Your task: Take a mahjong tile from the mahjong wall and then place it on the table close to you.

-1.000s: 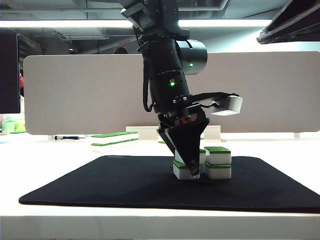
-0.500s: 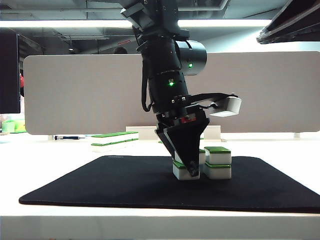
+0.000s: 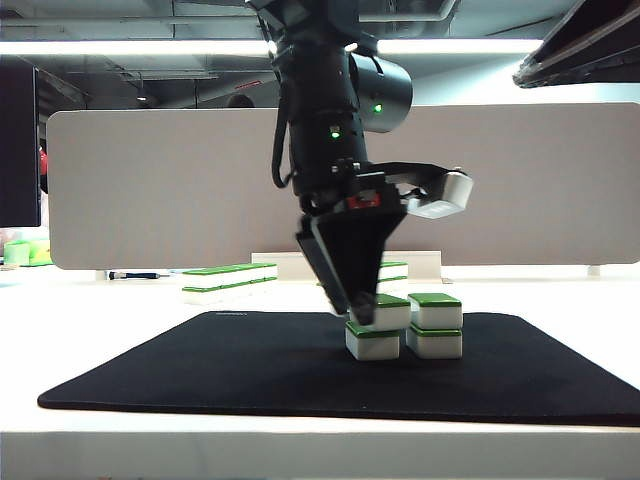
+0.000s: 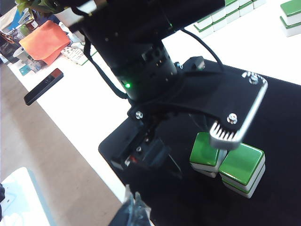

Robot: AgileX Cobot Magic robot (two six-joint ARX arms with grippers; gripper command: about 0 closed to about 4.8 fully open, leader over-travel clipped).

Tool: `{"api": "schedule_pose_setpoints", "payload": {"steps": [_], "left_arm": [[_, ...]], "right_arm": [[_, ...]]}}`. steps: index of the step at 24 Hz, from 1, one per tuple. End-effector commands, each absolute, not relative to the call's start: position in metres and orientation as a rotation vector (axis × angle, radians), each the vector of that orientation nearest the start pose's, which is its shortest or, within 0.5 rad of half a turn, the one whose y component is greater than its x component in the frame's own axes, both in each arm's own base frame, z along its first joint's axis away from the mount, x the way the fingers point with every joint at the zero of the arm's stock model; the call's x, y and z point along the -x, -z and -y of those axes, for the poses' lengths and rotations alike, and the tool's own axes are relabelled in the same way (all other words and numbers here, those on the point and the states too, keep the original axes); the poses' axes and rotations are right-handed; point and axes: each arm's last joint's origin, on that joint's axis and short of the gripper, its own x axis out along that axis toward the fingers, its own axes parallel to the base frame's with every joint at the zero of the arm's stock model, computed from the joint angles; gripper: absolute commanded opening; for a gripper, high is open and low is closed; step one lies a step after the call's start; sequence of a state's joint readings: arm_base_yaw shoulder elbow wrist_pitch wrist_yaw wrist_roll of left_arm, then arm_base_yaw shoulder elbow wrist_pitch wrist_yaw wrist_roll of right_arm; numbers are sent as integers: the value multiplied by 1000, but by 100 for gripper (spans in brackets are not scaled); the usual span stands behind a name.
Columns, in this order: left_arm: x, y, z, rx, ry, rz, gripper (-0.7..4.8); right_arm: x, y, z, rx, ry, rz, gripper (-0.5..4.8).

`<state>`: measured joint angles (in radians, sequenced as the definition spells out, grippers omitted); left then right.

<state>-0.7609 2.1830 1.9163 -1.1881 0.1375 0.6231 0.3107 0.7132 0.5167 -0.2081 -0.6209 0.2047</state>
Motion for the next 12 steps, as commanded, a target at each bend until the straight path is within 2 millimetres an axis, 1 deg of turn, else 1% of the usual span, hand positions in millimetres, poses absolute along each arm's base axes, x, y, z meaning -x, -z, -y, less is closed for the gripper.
{"api": "schedule_pose_setpoints", "payload": {"steps": [1,4,8,10,12], "left_arm": [[-311,-227,295,-1034,1025,-1241,412],[-308,-232,290,-1065,943,-1270,398],[-301,-252,282,-1075,913,-1254,397],[-297,-267,277,-1091,875,-1220,393],[-290,-289,268,-1094,814,-1170,392]], "right_arm": [[-144,-253,-64,-250,-876,-492,-1],[-144,-253,-64,-250,-876,-492,-1],[-144,-253,-64,-250,-877,-493,-1],[-144,-253,-64,-251,-881,-493,-1],[-144,-253,-64,-251,-879,-493,-1]]}}
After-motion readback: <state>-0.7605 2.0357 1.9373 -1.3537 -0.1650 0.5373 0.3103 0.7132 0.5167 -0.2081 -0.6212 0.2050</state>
